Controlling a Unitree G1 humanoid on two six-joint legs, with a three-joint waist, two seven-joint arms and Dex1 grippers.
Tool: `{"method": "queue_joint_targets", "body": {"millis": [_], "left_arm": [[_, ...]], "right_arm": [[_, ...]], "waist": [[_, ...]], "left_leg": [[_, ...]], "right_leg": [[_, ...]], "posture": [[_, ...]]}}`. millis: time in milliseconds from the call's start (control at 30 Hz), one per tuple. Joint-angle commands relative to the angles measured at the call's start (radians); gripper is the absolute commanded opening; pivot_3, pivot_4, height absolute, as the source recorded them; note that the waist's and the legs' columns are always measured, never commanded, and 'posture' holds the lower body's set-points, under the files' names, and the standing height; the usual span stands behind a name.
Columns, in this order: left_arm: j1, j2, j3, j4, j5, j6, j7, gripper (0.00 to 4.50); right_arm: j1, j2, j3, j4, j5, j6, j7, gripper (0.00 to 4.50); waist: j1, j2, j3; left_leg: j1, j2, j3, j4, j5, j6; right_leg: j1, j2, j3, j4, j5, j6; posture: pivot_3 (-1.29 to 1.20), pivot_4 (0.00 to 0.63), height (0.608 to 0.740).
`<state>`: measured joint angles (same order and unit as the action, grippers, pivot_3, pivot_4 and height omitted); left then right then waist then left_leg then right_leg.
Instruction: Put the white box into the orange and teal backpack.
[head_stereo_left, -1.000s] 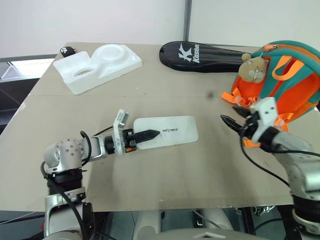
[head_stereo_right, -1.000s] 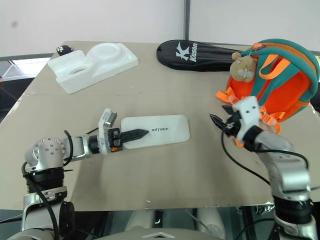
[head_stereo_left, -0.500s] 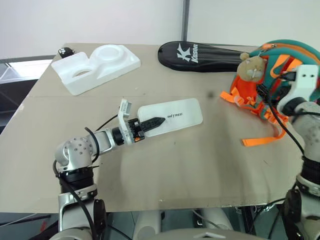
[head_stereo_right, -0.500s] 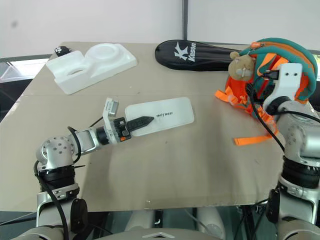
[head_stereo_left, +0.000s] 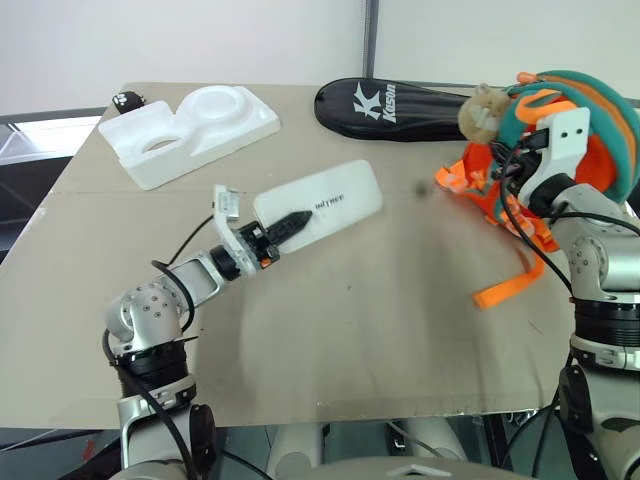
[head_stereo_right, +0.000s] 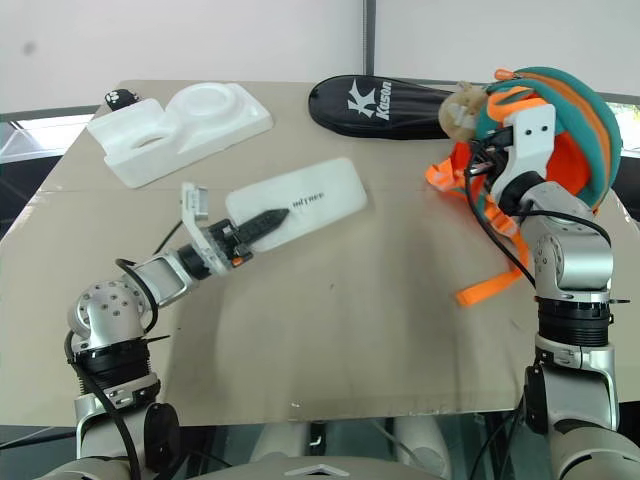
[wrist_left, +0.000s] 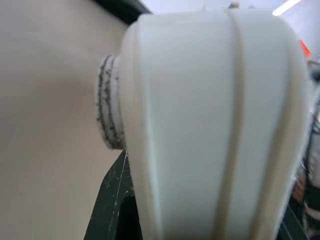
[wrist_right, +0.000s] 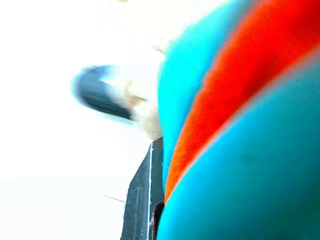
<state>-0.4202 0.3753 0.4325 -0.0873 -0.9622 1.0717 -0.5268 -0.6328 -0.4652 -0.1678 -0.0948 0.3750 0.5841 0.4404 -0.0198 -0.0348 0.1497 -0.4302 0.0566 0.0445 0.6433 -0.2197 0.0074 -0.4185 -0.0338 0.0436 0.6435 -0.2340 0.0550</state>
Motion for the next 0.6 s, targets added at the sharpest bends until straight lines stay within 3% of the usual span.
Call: {"method": "queue_joint_targets", "body": {"millis": [33, 167, 433, 600], "left_arm": [[-0.041, 0.018, 0.015, -0.088, 0.02, -0.126, 0.009, 0.98], [-0.057, 0.043, 0.024, -0.11, 0.062, -0.232, 0.016, 0.98], [0.055, 0.263, 0.14, -0.151, -0.006, -0.281, -0.177, 0.98], [0.155, 0.382, 0.183, -0.208, -0.097, -0.256, -0.35, 0.98]], "right_arm": [[-0.096, 0.012, 0.011, -0.119, 0.116, -0.027, 0.116, 0.03], [-0.153, 0.044, 0.026, -0.18, 0.238, 0.031, 0.179, 0.03], [-0.072, -0.042, 0.087, -0.311, 0.412, 0.154, 0.366, 0.03], [-0.01, -0.125, 0.118, -0.304, 0.352, 0.106, 0.43, 0.03]], "waist": [[0.001, 0.0, 0.0], [0.003, 0.0, 0.0], [0.007, 0.0, 0.001], [0.012, -0.001, 0.001]], "left_leg": [[0.0, 0.0, 0.0, 0.0, 0.0, 0.0], [-0.001, 0.0, 0.0, 0.001, 0.0, 0.0], [-0.002, 0.0, 0.001, -0.002, 0.0, 0.0], [-0.002, 0.0, 0.0, 0.0, 0.0, 0.0]], "right_leg": [[0.0, 0.0, 0.0, 0.0, 0.0, 0.0], [0.0, 0.0, 0.0, -0.001, 0.0, 0.0], [0.0, -0.001, -0.001, -0.002, 0.0, 0.0], [0.001, -0.002, -0.003, -0.003, 0.0, 0.0]], "posture": [[0.0, 0.15, 0.74], [0.0, 0.15, 0.74], [0.0, 0.15, 0.74], [0.0, 0.15, 0.74]]}}
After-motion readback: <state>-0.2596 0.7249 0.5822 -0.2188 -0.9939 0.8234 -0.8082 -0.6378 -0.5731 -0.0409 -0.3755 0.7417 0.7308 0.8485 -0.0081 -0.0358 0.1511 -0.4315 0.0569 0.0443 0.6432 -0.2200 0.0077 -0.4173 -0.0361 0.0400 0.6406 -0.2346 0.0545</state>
